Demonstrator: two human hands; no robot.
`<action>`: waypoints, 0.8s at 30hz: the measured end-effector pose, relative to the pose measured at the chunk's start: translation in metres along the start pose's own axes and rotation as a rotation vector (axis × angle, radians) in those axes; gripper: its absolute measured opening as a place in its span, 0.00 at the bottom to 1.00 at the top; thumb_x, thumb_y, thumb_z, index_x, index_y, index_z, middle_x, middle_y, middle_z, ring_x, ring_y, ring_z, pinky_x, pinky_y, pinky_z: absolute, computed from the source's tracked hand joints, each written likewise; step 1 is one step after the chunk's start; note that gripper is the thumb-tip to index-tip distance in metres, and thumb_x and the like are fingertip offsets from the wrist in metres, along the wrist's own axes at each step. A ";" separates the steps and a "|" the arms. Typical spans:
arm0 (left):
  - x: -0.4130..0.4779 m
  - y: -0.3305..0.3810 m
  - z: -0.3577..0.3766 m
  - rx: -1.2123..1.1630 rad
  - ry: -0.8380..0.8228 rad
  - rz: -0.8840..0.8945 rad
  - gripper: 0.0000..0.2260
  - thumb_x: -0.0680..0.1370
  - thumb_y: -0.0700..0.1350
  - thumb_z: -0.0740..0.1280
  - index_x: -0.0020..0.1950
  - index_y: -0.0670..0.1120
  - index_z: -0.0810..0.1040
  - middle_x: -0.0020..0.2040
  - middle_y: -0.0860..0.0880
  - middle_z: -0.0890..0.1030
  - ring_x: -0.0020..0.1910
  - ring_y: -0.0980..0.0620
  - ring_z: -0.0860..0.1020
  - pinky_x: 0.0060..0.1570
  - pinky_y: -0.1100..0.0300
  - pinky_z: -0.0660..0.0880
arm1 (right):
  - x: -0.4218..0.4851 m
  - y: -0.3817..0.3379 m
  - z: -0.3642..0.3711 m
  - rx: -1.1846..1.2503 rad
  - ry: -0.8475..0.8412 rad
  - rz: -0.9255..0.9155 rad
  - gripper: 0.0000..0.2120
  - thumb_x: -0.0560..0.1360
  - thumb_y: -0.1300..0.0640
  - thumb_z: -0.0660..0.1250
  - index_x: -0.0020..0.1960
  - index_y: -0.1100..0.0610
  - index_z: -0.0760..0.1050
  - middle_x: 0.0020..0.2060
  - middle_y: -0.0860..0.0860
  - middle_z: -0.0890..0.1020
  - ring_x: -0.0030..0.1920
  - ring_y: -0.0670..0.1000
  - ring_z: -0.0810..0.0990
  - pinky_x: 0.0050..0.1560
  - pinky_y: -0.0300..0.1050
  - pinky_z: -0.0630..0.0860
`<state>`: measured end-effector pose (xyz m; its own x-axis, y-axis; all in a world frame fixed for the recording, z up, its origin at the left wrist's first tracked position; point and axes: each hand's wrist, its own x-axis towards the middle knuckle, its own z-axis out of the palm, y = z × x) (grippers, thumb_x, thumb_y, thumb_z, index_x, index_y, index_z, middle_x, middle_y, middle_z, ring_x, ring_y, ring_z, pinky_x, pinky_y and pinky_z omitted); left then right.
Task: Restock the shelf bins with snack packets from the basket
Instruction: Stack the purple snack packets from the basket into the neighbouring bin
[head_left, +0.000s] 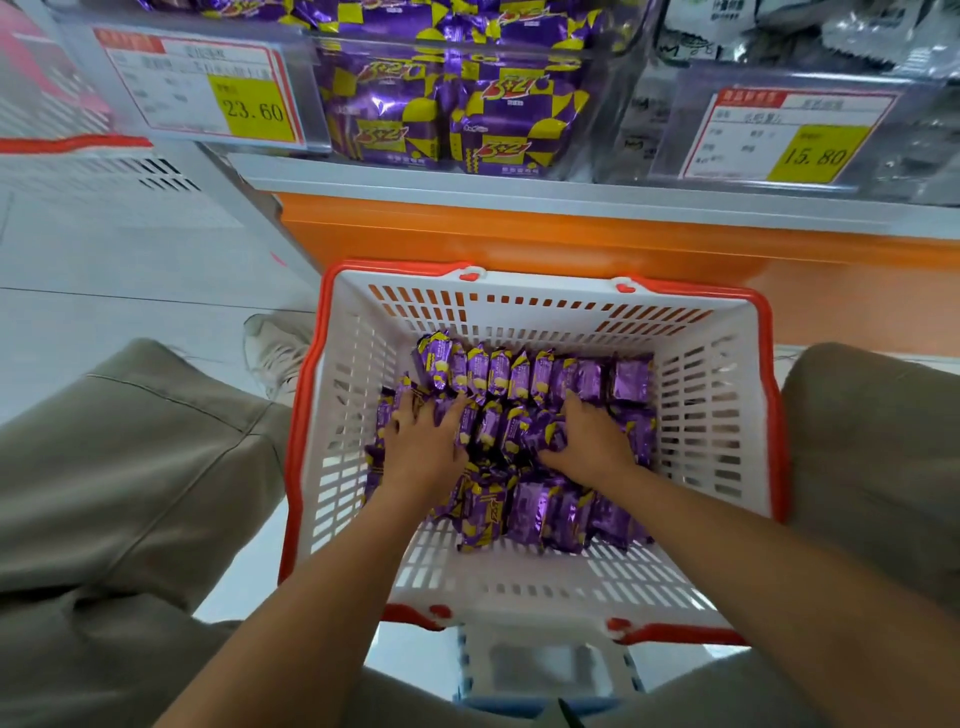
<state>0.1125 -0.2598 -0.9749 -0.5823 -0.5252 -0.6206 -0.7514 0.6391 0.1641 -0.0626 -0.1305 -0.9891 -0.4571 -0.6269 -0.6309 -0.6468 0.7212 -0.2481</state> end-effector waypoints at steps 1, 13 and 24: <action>0.000 0.001 -0.001 -0.002 -0.003 0.000 0.30 0.81 0.53 0.57 0.80 0.55 0.47 0.78 0.42 0.56 0.78 0.38 0.45 0.72 0.39 0.55 | -0.001 0.001 -0.003 0.092 0.029 0.023 0.40 0.70 0.43 0.74 0.71 0.62 0.60 0.54 0.56 0.77 0.53 0.58 0.76 0.43 0.48 0.74; -0.027 0.049 -0.035 -0.242 0.322 0.501 0.41 0.72 0.52 0.74 0.78 0.46 0.56 0.75 0.43 0.63 0.72 0.41 0.65 0.68 0.44 0.67 | -0.017 -0.033 -0.080 0.896 -0.206 0.200 0.23 0.75 0.42 0.67 0.63 0.53 0.69 0.53 0.52 0.77 0.43 0.49 0.75 0.37 0.44 0.72; -0.069 0.031 -0.099 -1.151 0.342 0.181 0.14 0.73 0.43 0.72 0.57 0.41 0.77 0.48 0.48 0.84 0.44 0.55 0.82 0.52 0.55 0.79 | -0.074 -0.060 -0.143 1.007 -0.329 -0.168 0.14 0.82 0.45 0.53 0.55 0.54 0.71 0.41 0.54 0.75 0.35 0.49 0.75 0.33 0.40 0.70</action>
<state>0.0983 -0.2597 -0.8512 -0.6285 -0.7124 -0.3122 -0.3859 -0.0629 0.9204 -0.0774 -0.1700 -0.8225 -0.1247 -0.7389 -0.6621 0.1836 0.6386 -0.7473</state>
